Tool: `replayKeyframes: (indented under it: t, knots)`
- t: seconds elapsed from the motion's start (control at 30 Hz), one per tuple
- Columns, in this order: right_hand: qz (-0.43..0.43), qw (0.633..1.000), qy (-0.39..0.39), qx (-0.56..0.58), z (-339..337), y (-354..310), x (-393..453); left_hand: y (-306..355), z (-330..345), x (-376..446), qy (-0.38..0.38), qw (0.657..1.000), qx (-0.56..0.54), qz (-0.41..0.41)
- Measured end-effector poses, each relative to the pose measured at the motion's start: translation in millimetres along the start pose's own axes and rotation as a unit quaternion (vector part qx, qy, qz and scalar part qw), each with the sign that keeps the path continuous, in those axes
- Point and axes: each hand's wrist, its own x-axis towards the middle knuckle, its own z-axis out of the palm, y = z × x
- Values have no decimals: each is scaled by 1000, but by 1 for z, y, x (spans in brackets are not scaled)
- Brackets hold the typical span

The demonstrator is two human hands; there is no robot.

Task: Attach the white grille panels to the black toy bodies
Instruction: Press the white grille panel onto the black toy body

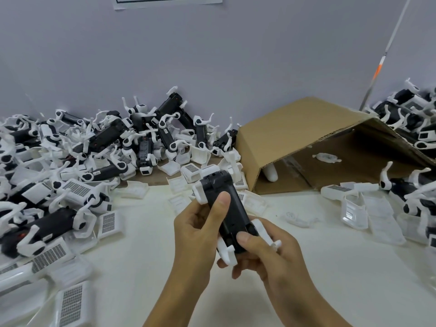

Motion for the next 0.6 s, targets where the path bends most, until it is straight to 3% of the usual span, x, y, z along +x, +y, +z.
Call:
replayKeyframes:
  t: [0.17,0.3,0.4,0.5,0.6]
  knots:
    - [-32,999,-17,20,2,-3,-2,3,-3,0,11,999,-23,-29]
    - [-38,999,19,15,1,-1,-2,3,1,-1,-20,999,27,-4]
    - [-83,993,74,-36,1,0,-2,2,-4,4,-54,997,35,-48]
    - [-194,946,152,-211,-4,3,0,3,-8,9,-94,989,30,-111]
    - [-289,883,149,-337,-10,7,2,0,-8,8,-98,979,-51,-172]
